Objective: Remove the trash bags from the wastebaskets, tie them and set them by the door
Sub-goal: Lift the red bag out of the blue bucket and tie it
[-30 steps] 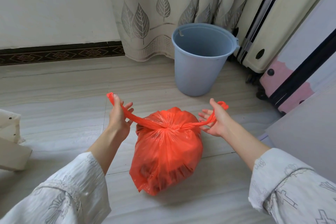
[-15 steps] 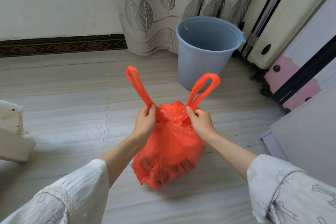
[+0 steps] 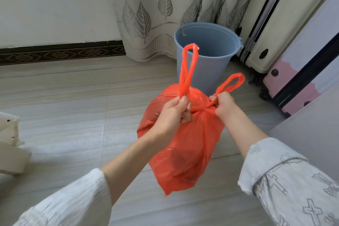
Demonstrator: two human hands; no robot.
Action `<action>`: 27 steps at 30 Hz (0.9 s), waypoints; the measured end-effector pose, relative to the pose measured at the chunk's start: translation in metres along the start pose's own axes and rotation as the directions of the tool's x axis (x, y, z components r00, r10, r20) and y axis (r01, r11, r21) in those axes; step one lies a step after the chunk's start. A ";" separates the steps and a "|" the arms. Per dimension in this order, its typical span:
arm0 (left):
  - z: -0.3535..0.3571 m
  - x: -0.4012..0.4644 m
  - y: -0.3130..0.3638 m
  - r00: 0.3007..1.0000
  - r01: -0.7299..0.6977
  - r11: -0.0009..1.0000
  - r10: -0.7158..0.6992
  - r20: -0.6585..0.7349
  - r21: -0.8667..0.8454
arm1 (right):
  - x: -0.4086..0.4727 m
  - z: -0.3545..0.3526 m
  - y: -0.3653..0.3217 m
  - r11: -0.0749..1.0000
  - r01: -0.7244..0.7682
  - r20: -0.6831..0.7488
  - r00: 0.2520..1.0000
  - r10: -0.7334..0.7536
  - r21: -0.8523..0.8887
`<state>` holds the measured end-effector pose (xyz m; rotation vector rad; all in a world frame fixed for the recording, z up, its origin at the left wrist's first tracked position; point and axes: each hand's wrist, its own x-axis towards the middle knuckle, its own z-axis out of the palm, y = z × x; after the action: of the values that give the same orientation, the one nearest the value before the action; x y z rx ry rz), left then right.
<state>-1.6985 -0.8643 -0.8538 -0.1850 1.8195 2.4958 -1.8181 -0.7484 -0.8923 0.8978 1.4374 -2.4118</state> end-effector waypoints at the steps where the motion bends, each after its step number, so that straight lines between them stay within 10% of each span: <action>1: 0.001 -0.003 -0.003 1.000 0.006 0.999 -0.006 0.018 0.039 | 0.001 -0.005 0.001 1.000 -0.015 -0.020 1.000 0.015 0.011; 7: -0.004 -0.002 -0.002 0.997 0.077 0.990 -0.074 -0.029 0.118 | -0.004 -0.014 0.002 0.980 -0.154 0.070 0.984 0.164 -0.127; 12: -0.041 0.006 0.008 0.954 0.206 0.978 -0.193 -0.231 0.032 | -0.028 -0.019 0.005 0.738 0.174 0.417 0.895 0.157 -0.652; 21: -0.057 0.015 0.019 0.966 0.247 0.873 -0.189 -0.176 0.421 | -0.034 0.023 0.050 0.745 0.415 0.476 0.867 -0.148 -0.522; 27: -0.063 0.014 0.028 0.991 0.131 0.752 -0.096 -0.089 0.646 | -0.021 0.009 0.058 0.299 0.525 0.525 0.846 -0.087 -0.797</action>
<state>-1.7114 -0.9329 -0.8480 -0.3102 2.4769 1.6407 -1.7789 -0.7887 -0.9198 -0.2029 2.4708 -1.2536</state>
